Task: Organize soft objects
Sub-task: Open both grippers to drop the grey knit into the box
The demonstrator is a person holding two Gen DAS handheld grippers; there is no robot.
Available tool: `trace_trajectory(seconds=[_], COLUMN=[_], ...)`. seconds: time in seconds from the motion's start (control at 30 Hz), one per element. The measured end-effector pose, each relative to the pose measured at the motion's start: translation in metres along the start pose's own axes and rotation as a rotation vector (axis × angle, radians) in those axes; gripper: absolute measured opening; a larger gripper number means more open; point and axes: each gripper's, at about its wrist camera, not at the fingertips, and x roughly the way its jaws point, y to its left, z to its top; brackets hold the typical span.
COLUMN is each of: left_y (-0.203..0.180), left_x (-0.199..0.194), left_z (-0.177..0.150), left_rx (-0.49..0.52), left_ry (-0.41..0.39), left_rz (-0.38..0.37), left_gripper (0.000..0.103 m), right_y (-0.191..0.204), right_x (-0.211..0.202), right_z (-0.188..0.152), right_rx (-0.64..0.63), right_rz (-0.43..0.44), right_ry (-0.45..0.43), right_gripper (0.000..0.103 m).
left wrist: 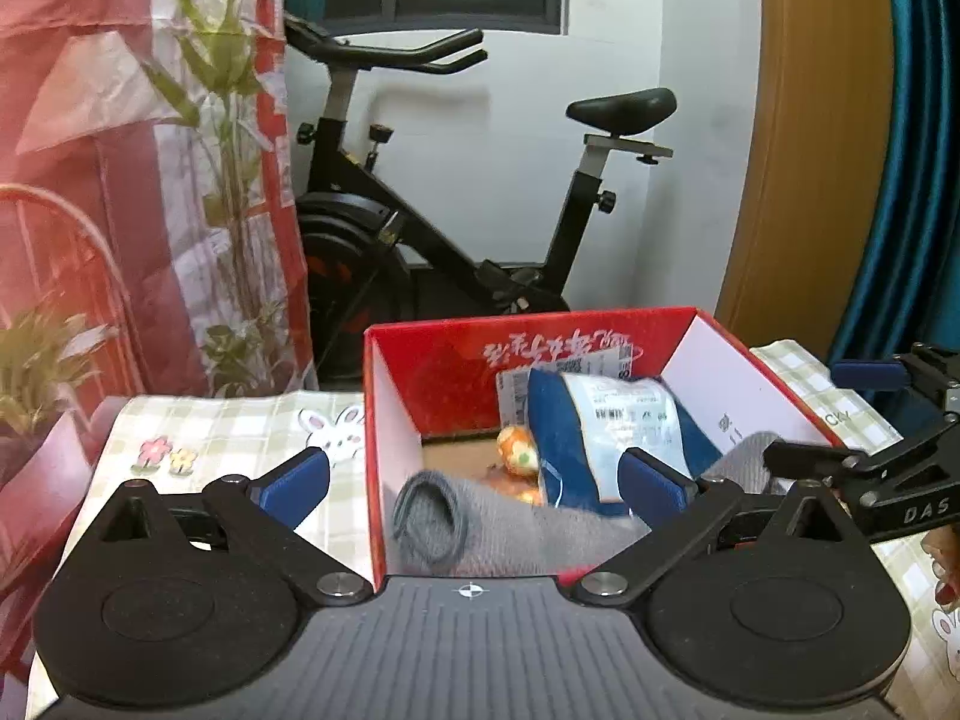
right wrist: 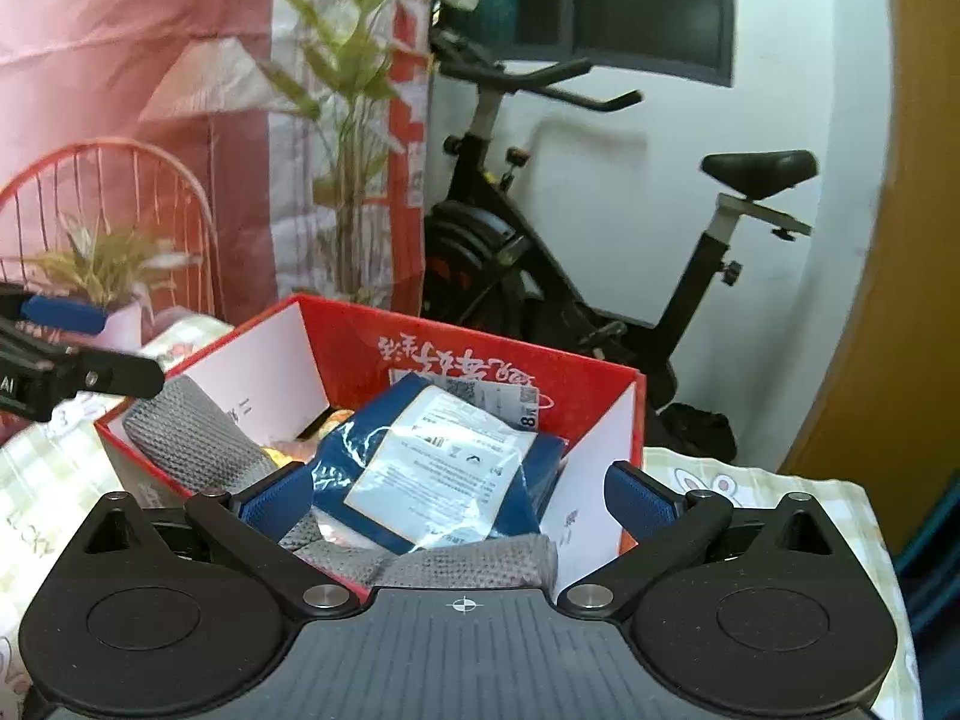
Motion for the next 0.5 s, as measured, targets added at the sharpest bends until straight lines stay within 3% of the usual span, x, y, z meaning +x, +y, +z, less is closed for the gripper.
trace_trajectory(seconds=[0.27, 0.5], left_y=[0.004, -0.009], left_x=[-0.018, -0.030], left_z=[-0.026, -0.048], left_rx=[-0.083, 0.026], left_ry=[0.011, 0.009], left_rz=[0.021, 0.116], left_gripper=[0.103, 0.103], right_y=[-0.004, -0.007], right_x=[-0.033, -0.043], right_z=[-0.022, -0.050], right_rx=[0.050, 0.087], right_rz=[0.058, 0.070], right_ry=[-0.046, -0.030], right_gripper=[0.103, 0.103])
